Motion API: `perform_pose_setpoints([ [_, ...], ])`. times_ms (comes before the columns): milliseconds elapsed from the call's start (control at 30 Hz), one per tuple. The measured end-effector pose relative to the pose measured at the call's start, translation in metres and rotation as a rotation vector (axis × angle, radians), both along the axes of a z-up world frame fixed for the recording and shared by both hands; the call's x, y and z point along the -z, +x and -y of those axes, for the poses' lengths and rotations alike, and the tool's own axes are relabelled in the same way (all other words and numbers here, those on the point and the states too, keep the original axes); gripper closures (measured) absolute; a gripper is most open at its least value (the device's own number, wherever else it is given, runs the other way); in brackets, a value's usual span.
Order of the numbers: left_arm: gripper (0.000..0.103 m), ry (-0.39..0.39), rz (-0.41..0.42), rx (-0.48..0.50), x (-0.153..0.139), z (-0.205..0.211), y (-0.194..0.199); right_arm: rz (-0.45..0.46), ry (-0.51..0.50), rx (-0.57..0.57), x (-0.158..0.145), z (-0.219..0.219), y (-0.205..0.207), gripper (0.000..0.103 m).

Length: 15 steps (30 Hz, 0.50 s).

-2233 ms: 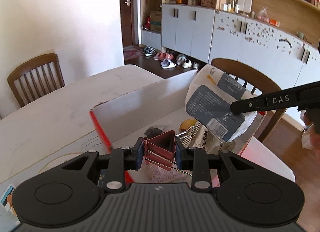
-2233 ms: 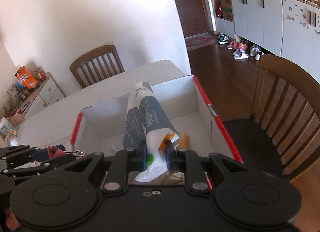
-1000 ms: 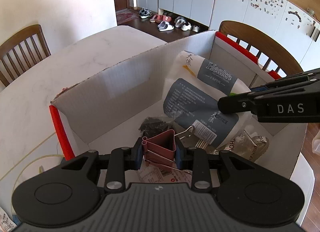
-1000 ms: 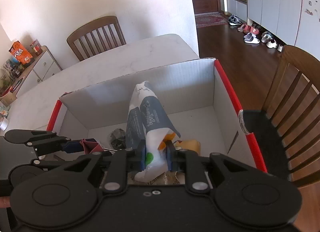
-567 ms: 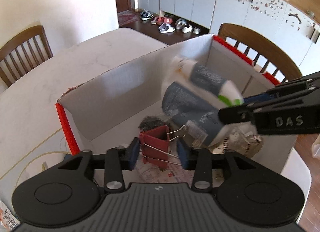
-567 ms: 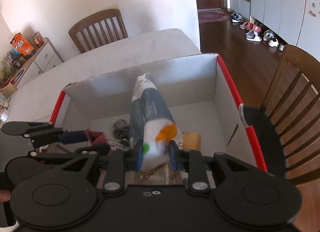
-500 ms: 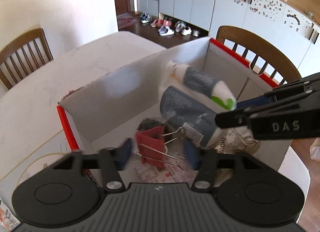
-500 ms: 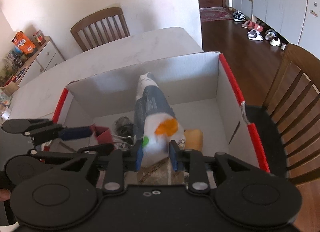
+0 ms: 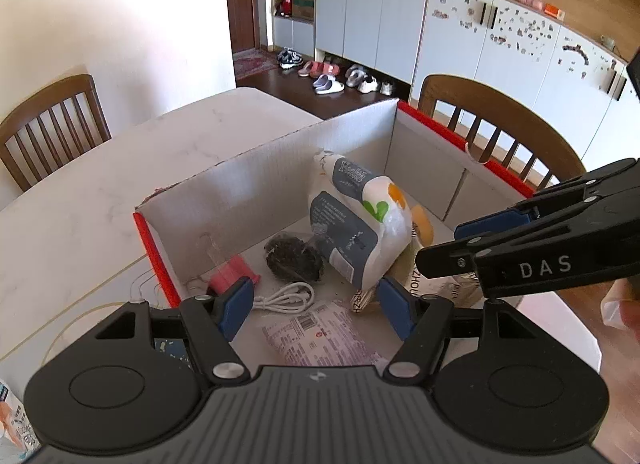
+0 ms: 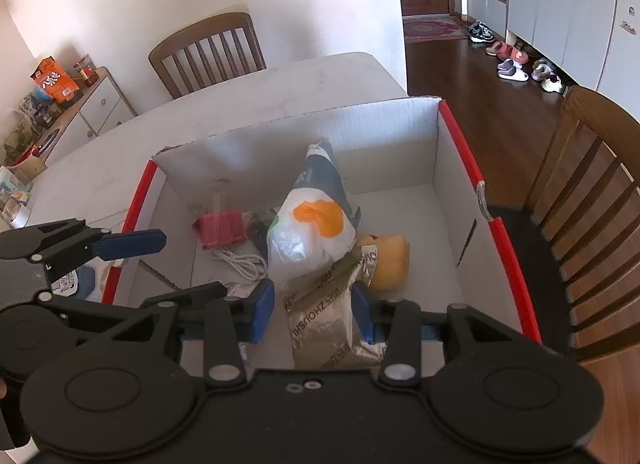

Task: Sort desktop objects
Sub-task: 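Withdraw both tools from the box back over the table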

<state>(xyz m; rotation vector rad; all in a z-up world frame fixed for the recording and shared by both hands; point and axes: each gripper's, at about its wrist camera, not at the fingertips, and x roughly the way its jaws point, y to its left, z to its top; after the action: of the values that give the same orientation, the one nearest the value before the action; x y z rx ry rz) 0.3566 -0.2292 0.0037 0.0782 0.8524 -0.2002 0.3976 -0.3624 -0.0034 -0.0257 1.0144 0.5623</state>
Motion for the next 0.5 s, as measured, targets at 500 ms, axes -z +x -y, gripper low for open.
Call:
perform_pose_setpoints([
  [500,0.034,-0.043,0.084,-0.004,-0.025,-0.028,-0.049,0.012,-0.022,0.062,-0.006,-0.004,-0.025,0.029],
])
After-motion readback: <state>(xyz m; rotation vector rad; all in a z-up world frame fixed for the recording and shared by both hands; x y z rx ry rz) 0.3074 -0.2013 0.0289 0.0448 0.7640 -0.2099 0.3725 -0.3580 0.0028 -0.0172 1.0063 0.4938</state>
